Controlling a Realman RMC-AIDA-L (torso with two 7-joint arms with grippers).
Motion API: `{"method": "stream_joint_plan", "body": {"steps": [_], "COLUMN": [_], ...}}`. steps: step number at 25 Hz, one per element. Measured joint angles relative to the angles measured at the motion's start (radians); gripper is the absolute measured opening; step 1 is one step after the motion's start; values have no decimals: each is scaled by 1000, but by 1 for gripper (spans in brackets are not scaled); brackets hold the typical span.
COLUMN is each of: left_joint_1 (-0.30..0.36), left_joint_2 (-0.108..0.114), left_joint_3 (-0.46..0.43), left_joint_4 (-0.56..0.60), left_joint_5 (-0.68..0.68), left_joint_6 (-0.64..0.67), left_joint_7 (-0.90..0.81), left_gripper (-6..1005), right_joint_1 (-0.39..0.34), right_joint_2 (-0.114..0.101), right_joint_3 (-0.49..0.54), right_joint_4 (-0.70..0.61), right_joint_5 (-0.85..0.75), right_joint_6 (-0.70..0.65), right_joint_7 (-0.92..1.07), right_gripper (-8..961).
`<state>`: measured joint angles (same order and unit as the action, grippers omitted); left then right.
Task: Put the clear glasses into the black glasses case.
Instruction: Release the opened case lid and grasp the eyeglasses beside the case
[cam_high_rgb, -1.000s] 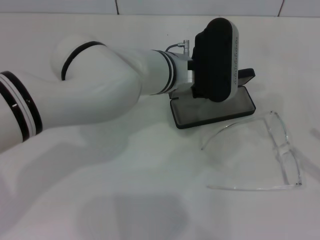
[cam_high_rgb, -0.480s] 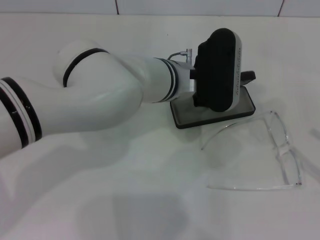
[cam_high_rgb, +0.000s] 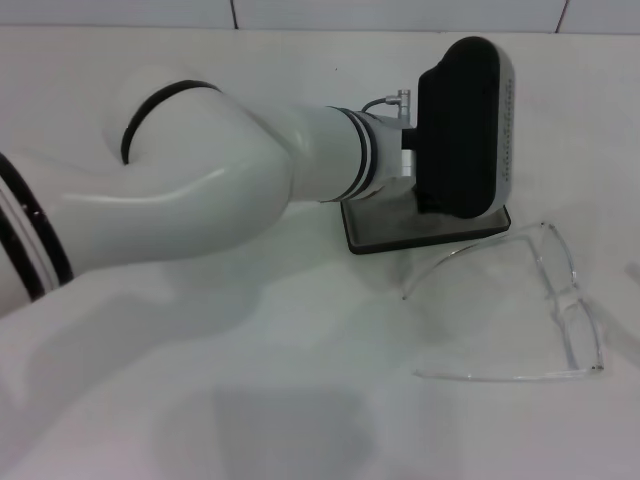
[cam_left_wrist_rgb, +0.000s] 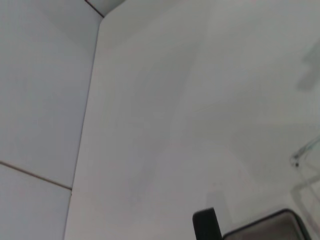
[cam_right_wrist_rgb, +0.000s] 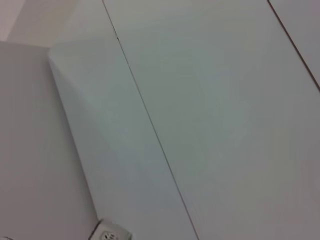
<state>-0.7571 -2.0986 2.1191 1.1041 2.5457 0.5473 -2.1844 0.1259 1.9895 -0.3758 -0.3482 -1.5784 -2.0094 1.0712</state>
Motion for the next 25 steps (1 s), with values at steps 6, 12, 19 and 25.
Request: {"method": "stream_joint_plan", "body": {"steps": [6,12,19,25], "left_joint_1": [51,130,277,304], "left_joint_2": [3,3,6,7], "left_joint_3": [-44,-112,-308,-557], "left_joint_4": [116,266,528,562], "left_joint_5": [5,-19,-303,-683], "left_joint_6": [52,77,156,441], "left_joint_7": [5,5,49,202], "left_gripper": [398,397,396,395], "right_joint_1": [0,4,37,78], "right_joint_2": [0,-3,-1,5], "right_joint_3": [0,0,-77,-214], "right_joint_4": [0,-30,-376,-792], "right_joint_5": [0,0,-62,-239], "right_joint_6": [-10,-50,-26,58], "right_joint_7": [0,30,395,801], "right_gripper": [780,779,779,778]}}
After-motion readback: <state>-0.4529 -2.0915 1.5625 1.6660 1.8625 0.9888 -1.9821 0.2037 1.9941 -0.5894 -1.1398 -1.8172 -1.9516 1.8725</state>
